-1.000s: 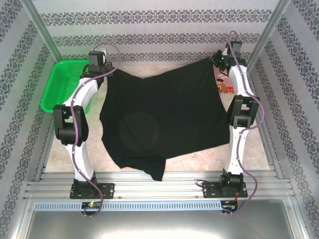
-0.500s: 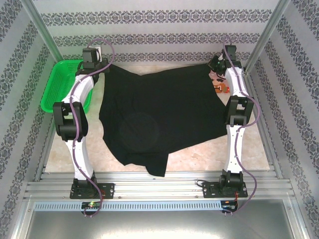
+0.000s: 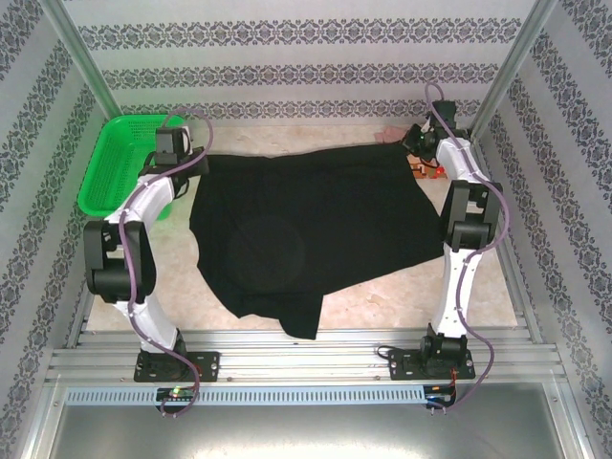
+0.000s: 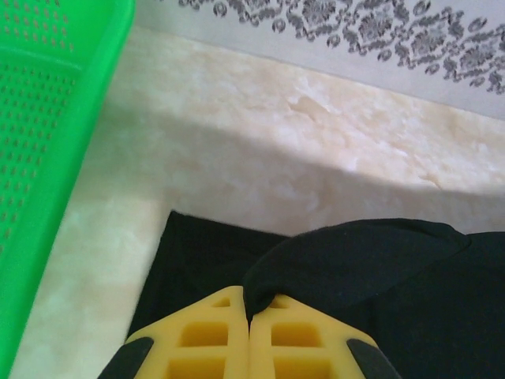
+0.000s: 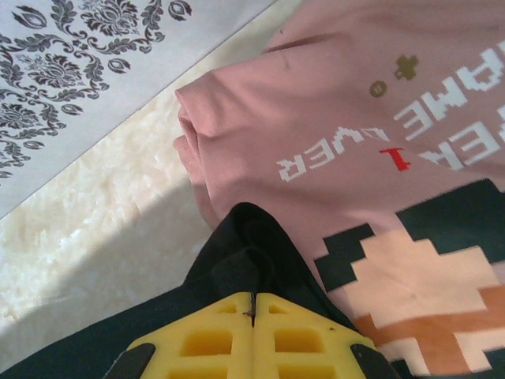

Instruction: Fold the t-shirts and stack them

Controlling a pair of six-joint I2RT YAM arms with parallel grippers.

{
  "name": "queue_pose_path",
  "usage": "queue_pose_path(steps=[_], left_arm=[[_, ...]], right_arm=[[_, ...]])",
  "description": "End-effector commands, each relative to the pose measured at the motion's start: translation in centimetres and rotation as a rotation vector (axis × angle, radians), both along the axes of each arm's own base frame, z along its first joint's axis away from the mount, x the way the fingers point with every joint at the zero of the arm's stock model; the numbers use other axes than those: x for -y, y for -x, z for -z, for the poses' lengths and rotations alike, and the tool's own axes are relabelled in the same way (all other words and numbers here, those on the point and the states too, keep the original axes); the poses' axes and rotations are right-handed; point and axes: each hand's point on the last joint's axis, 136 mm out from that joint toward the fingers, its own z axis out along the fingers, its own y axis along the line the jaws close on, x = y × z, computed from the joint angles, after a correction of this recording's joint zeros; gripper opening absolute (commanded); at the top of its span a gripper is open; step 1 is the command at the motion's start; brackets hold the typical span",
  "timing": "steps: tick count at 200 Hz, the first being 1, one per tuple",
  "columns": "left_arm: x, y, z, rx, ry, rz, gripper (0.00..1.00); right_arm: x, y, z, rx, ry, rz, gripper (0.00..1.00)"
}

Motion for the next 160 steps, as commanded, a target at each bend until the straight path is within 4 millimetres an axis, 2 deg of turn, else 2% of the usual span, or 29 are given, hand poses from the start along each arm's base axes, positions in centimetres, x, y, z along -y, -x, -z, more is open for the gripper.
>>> queue_pose_path(steps=[1, 76, 122, 160], left_arm=[[1.5, 1.2, -1.0, 0.037, 0.053, -0.004, 0.0], [1.8, 7.1, 2.9, -0.08, 0.076, -0.077, 0.0], [2.1, 9.7, 4.3, -0.115, 0.104, -0.106, 0.0], [3.4, 11.5, 5.4, -0.153, 0.117, -0.092, 0.0]], right_arm=[[2.1, 0.9, -1.8, 0.042, 0.048, 0.037, 0.0], [2.5, 4.8, 0.4, -0.03, 0.048, 0.055, 0.0], [2.6, 6.5, 1.2, -0.063, 0.057, 0.068, 0.0], [2.9, 7.3, 1.9, -0.083, 0.066, 0.071, 0.0]])
